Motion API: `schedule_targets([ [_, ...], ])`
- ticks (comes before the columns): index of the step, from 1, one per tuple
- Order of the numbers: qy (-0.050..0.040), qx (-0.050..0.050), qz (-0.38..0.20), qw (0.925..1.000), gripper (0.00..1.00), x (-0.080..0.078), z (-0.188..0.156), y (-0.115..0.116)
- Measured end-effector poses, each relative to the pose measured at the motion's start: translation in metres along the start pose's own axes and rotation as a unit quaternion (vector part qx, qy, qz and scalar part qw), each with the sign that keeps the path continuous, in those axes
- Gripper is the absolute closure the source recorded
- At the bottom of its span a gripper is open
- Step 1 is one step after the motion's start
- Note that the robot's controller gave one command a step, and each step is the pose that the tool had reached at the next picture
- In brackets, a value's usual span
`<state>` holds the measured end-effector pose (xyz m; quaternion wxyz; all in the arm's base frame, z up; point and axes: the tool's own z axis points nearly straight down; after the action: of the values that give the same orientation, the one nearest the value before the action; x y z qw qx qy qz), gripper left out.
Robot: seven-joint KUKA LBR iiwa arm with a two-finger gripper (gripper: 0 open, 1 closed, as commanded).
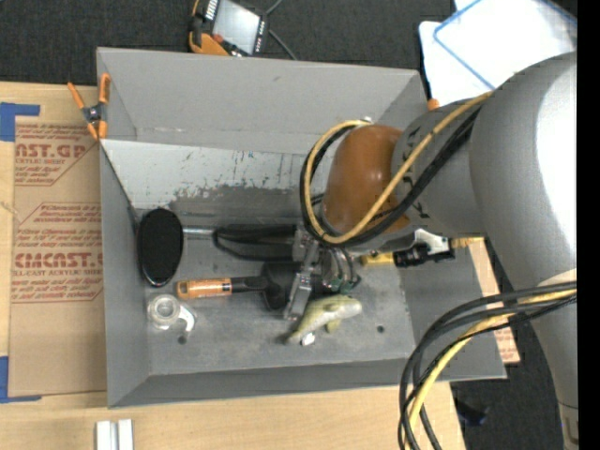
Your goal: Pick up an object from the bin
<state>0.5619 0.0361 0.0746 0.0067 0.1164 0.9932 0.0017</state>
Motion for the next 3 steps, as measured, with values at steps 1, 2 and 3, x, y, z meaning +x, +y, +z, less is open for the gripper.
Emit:
schedule_targets([
  [1, 0.0036, 0.0, 0.011, 0.9999, 1.0, 0.002, 0.0, 0.001],
  [2, 0.0039, 0.0, 0.011, 0.9999, 1.0, 0.002, 0.0, 0.001],
  [3, 0.0091, 0.002, 0.011, 0.9999, 1.0, 0.005, -0.024, 0.0],
])
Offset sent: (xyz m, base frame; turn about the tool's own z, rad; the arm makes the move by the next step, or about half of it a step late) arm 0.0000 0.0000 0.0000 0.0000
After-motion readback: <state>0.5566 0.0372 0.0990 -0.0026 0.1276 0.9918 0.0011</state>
